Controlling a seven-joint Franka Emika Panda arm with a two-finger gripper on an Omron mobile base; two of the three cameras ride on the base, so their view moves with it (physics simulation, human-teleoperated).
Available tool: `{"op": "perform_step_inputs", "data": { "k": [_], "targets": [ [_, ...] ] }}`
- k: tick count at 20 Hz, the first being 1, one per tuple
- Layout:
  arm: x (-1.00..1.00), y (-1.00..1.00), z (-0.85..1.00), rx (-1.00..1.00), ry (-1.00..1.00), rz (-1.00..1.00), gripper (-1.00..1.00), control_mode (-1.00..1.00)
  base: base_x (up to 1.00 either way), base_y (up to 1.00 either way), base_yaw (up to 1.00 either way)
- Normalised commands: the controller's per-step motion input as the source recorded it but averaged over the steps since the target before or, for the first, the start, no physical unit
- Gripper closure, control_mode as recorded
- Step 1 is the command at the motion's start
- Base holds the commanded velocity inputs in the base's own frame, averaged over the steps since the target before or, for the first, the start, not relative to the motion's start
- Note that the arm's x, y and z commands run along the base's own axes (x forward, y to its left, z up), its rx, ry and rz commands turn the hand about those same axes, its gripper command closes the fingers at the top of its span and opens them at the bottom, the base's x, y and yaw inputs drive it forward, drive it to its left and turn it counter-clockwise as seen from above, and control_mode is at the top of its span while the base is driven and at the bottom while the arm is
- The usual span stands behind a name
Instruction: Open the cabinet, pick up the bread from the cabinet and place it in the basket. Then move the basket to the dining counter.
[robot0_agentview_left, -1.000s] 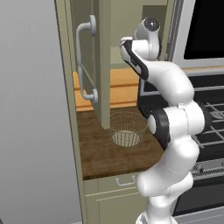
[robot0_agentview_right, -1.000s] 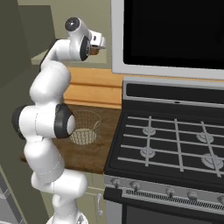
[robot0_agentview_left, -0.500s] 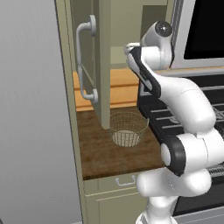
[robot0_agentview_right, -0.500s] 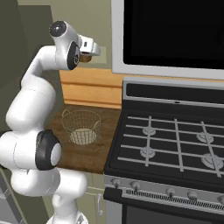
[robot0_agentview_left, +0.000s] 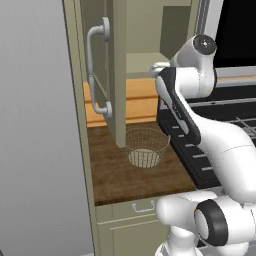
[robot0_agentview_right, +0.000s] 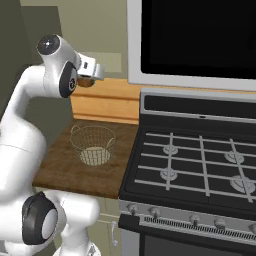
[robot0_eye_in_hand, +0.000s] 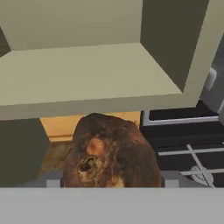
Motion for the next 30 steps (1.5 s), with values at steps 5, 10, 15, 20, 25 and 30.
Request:
{"op": "perform_step_inputs", "data": {
  "k": [5,10,15,20,25,30],
  "targets": [
    [-0.88,0.0,-0.48,0.1,0.34,0.0,1.0,-1.0,0.0,0.0,0.0],
    [-0.33,0.13,-0.69,-0.03,0.12,0.0,1.0,-1.0,0.0,0.0,0.0],
    [-0.07,0.07,-0.46,-0.03,0.02,0.0,1.0,-1.0,0.0,0.0,0.0],
    [0.0,0.0,-0.17,0.0,0.03,0.0,1.0,-1.0,0.0,0.0,0.0],
    [0.12,0.03,-0.37,-0.01,0.01,0.0,1.0,-1.0,0.0,0.0,0.0],
    [0.38,0.04,-0.65,-0.01,0.02,0.0,1.0,-1.0,0.0,0.0,0.0]
  ]
}}
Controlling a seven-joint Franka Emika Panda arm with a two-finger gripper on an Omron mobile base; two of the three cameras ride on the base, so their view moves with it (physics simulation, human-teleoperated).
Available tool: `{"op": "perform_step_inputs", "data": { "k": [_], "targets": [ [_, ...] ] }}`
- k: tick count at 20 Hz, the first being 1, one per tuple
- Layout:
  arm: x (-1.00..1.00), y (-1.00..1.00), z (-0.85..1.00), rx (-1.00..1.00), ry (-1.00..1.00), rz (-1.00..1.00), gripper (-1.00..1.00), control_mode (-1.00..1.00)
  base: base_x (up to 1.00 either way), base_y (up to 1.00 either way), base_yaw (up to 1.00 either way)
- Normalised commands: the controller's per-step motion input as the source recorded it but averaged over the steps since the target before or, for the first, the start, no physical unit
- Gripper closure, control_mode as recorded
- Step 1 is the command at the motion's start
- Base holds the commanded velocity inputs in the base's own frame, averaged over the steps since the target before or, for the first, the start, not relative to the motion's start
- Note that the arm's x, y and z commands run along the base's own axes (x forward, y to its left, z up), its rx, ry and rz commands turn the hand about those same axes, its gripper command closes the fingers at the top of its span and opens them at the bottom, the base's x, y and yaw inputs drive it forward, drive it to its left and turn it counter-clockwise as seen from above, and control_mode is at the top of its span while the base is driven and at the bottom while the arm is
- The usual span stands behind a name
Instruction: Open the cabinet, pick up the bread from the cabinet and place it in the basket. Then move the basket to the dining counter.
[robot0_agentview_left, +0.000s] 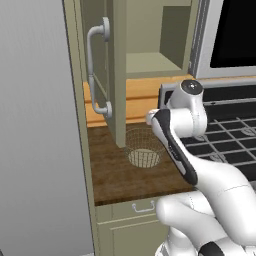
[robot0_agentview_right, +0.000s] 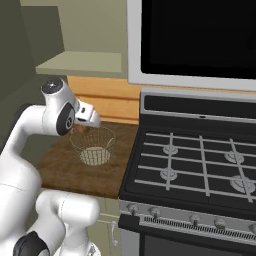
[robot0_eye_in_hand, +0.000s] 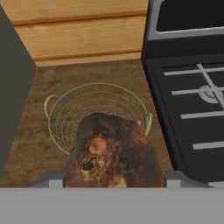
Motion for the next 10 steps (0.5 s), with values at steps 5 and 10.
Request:
{"op": "perform_step_inputs", "data": {
  "k": [5,10],
  "targets": [
    [0.3,0.0,-0.44,0.01,0.15,0.0,1.0,-1.0,0.0,0.0,0.0],
    [0.31,0.0,-0.44,0.02,0.2,0.0,1.0,-1.0,0.0,0.0,0.0]
  ]
}}
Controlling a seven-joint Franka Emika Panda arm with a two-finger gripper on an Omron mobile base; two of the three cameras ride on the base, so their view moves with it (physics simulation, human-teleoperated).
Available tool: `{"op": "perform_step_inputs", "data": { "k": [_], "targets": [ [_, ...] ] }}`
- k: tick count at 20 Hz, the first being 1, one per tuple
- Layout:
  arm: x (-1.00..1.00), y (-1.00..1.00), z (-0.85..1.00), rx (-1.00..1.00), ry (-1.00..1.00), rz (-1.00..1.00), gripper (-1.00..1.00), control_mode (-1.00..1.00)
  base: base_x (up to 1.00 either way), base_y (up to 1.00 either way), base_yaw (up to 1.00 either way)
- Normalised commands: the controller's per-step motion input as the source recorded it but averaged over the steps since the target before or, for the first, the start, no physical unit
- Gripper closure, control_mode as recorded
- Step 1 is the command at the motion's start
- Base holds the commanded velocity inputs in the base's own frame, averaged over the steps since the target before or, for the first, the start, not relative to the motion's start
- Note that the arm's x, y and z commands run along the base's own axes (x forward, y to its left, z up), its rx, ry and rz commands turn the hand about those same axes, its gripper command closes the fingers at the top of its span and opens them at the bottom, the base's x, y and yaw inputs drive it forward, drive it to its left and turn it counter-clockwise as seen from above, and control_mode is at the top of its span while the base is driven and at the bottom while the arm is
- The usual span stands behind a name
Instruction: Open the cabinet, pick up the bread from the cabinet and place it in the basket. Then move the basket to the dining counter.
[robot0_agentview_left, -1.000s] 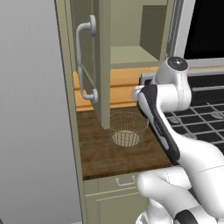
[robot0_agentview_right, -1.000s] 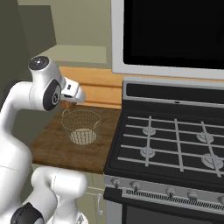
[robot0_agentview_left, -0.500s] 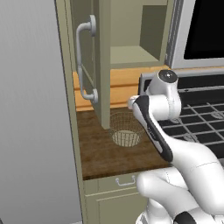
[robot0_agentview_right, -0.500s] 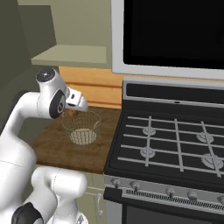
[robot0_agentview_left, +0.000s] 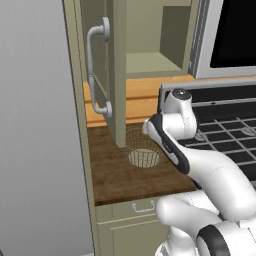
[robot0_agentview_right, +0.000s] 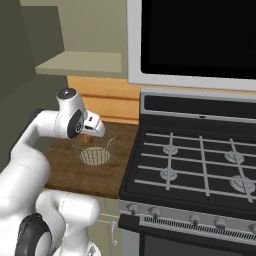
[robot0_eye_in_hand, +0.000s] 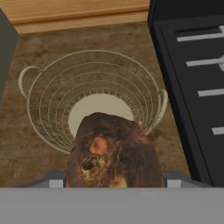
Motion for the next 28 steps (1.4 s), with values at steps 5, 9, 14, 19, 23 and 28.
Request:
{"op": "perform_step_inputs", "data": {
  "k": [5,9,14,19,23,28],
  "targets": [
    [0.33,0.07,-0.39,0.0,0.06,0.0,1.0,-1.0,0.0,0.0,0.0],
    [0.39,0.29,-0.45,0.0,0.01,0.0,1.0,-1.0,0.0,0.0,0.0],
    [0.39,0.15,-0.43,0.0,0.0,0.0,1.0,-1.0,0.0,0.0,0.0],
    [0.34,0.0,-0.39,0.0,0.01,0.0,1.0,-1.0,0.0,0.0,0.0],
    [0.36,0.0,-0.34,0.0,0.0,0.0,1.0,-1.0,0.0,0.0,0.0],
    [0.38,0.0,-0.27,0.0,0.0,0.0,1.0,-1.0,0.0,0.0,0.0]
  ]
}}
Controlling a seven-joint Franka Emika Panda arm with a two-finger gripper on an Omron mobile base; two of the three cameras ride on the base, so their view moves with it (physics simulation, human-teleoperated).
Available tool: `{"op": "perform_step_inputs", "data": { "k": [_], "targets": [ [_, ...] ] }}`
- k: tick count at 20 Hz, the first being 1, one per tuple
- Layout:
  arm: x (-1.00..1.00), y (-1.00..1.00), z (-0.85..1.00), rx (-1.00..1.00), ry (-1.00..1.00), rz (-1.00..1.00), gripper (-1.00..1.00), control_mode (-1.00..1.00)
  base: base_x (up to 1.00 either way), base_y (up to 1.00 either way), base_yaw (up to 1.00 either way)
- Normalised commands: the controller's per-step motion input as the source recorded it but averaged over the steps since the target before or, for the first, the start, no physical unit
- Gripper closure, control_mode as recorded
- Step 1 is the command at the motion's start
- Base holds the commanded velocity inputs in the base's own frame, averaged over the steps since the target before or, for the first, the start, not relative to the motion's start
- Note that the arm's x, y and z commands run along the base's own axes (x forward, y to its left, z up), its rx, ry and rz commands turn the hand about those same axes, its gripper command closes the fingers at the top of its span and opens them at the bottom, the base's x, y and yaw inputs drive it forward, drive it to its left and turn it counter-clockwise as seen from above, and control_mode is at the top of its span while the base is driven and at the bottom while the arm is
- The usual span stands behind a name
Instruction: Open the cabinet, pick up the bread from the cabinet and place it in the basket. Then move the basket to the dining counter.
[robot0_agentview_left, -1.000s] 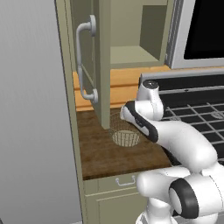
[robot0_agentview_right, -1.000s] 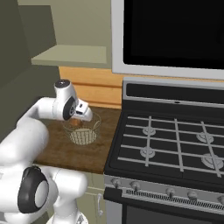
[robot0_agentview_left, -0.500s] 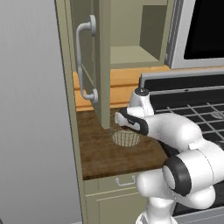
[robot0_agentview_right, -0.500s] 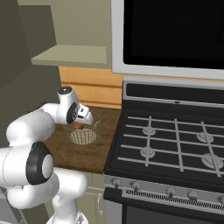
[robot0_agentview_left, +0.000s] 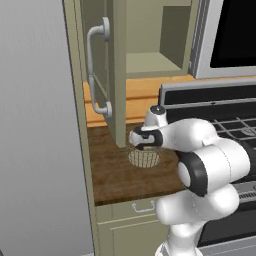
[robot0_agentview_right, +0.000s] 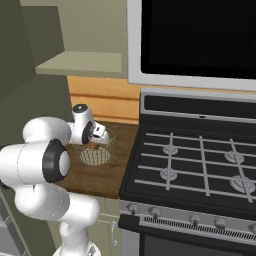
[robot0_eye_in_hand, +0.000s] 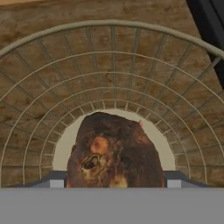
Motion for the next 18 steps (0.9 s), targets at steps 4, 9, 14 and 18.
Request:
{"op": "perform_step_inputs", "data": {
  "k": [4,9,14,18],
  "targets": [
    [0.28,0.0,-0.29,0.0,0.0,0.0,1.0,-1.0,0.0,0.0,0.0],
    [0.18,0.03,-0.3,0.0,0.0,0.0,-1.0,-1.0,0.0,0.0,0.0],
    [0.07,0.01,-0.07,0.0,0.0,0.0,-1.0,-1.0,0.0,0.0,0.0],
    [0.0,0.0,0.02,0.0,0.0,-0.01,-1.0,-1.0,0.0,0.0,0.0]
  ]
}}
